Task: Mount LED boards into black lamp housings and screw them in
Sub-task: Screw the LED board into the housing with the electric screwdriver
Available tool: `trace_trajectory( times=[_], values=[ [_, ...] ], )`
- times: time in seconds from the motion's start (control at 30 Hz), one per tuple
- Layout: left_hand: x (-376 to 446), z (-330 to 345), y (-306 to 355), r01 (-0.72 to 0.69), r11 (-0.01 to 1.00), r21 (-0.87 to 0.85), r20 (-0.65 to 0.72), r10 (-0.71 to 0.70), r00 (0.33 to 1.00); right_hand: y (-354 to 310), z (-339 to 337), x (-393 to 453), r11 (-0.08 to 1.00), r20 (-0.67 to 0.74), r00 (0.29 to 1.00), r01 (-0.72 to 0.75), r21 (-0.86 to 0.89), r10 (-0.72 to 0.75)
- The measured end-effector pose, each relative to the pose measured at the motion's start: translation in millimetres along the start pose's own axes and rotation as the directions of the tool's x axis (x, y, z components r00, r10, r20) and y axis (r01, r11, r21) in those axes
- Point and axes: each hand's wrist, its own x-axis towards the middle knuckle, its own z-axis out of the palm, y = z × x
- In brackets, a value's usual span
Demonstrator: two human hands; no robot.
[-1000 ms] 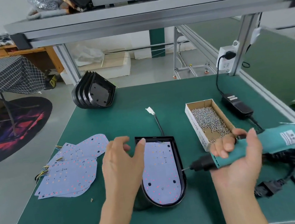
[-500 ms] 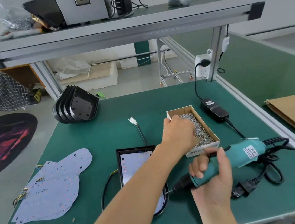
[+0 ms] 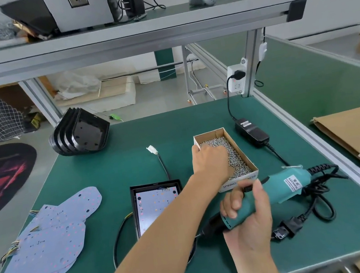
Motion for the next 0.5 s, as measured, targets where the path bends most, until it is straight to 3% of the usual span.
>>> trace_trajectory(
  times=[0.37,0.5],
  values=[
    [13.9,3.0,2.7,-0.031,0.998,0.060,0.025,0.030,0.999,-1.2,-0.6,0.1,1.000,0.017,1.000,0.006,0.003,-0.006],
    [9.4,-3.2,-4.6,-0.036,0.998,-0.048,-0.020,0.035,0.999,-0.8,-0.9,0.2,1.000,0.017,1.000,0.011,-0.010,-0.011]
  ],
)
